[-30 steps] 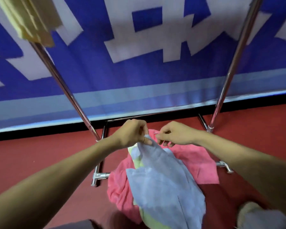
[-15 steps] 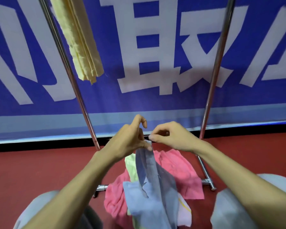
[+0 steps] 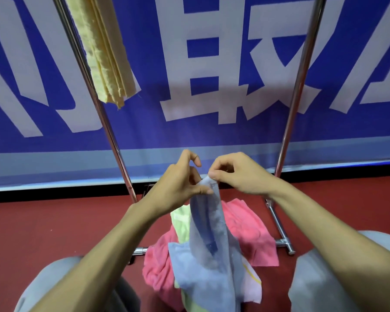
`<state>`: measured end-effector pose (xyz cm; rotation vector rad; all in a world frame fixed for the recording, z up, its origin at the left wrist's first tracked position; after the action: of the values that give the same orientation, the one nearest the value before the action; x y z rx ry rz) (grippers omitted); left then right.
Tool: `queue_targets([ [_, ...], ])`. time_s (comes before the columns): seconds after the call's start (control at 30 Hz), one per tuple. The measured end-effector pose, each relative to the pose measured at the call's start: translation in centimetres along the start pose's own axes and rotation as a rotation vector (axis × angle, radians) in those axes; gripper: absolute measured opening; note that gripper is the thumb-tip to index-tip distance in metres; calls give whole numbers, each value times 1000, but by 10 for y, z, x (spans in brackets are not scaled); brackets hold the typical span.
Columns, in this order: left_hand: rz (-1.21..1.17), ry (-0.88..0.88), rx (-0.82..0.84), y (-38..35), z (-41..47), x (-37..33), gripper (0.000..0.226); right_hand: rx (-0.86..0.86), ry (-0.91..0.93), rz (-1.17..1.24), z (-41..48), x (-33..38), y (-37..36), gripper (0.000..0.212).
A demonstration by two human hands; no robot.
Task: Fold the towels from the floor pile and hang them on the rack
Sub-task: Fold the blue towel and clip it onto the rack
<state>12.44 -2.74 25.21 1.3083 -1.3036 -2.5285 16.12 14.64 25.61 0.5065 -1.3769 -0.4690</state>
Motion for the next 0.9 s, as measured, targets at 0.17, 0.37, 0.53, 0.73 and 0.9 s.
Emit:
queue_targets([
  [0.17,49,24,90,1,-2,15,26,-120,-34,350,-2,0,15,22],
  [0.37,161,7,209,-13,0,31,7,-174,-134,839,-3,-3,33,23],
  [0.53,118,86,253,-34,5,34,48,-114,-106,868,-8,0,38,24],
  [0.73,43,60,257,-51,17,28,29,-40,-45,868,-13,8,40,25],
  [0.9,242,70,182,-60,26,27,25,-91,-64,903,-14,3,46,24],
])
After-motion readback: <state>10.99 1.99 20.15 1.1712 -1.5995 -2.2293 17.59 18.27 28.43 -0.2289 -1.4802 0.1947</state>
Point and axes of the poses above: each hand's wrist, its own z-axis towards the middle knuckle, its own y-axis out of the back of the hand, x = y × z, the point moved 1 cm from there along z, towards the middle knuckle, and after that the axes turned 8 degrees about -y, right-handed, at the moved point
